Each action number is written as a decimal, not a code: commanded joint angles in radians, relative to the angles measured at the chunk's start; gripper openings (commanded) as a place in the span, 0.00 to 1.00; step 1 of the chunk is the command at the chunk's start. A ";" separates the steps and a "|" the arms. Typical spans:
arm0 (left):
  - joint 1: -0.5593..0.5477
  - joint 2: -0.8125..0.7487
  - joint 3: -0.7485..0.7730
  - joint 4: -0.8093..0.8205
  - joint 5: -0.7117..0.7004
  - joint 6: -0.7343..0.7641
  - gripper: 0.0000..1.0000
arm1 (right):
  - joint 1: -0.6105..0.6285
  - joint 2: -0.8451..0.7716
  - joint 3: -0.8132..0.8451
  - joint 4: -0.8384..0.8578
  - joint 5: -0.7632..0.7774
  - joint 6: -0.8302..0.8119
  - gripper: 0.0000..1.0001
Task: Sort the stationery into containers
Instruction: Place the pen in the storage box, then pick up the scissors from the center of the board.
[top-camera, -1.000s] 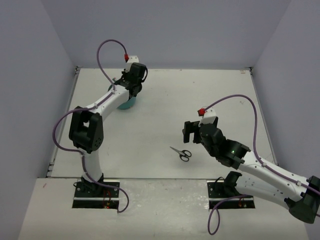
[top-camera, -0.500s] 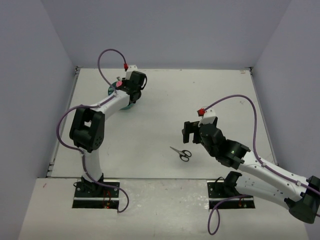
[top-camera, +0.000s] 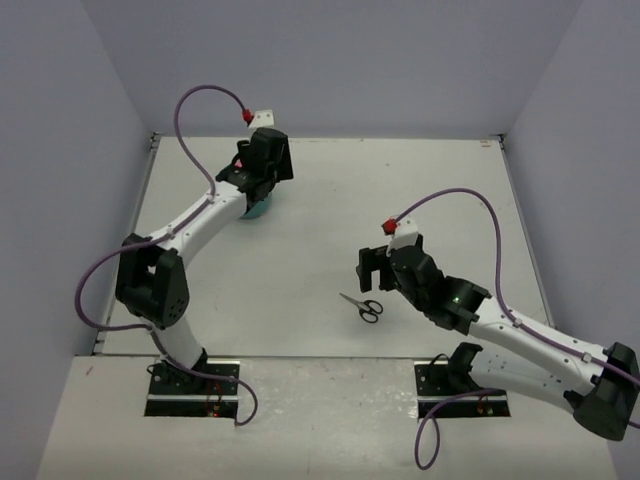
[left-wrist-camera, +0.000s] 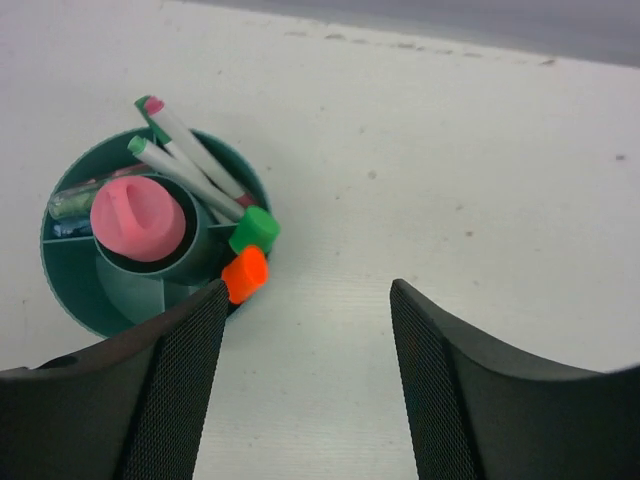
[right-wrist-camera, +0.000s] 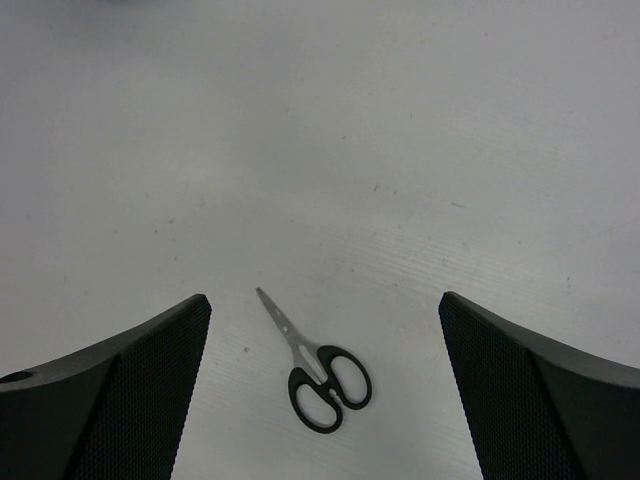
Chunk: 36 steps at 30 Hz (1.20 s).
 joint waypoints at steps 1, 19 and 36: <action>-0.024 -0.188 0.021 -0.006 0.127 -0.038 0.74 | -0.005 0.079 0.038 -0.011 -0.101 -0.038 0.99; -0.027 -1.001 -0.524 -0.256 0.286 0.045 1.00 | 0.042 0.491 0.269 -0.537 -0.236 0.188 0.51; -0.027 -1.066 -0.665 -0.184 0.326 0.088 1.00 | 0.071 0.747 0.346 -0.432 -0.259 0.162 0.34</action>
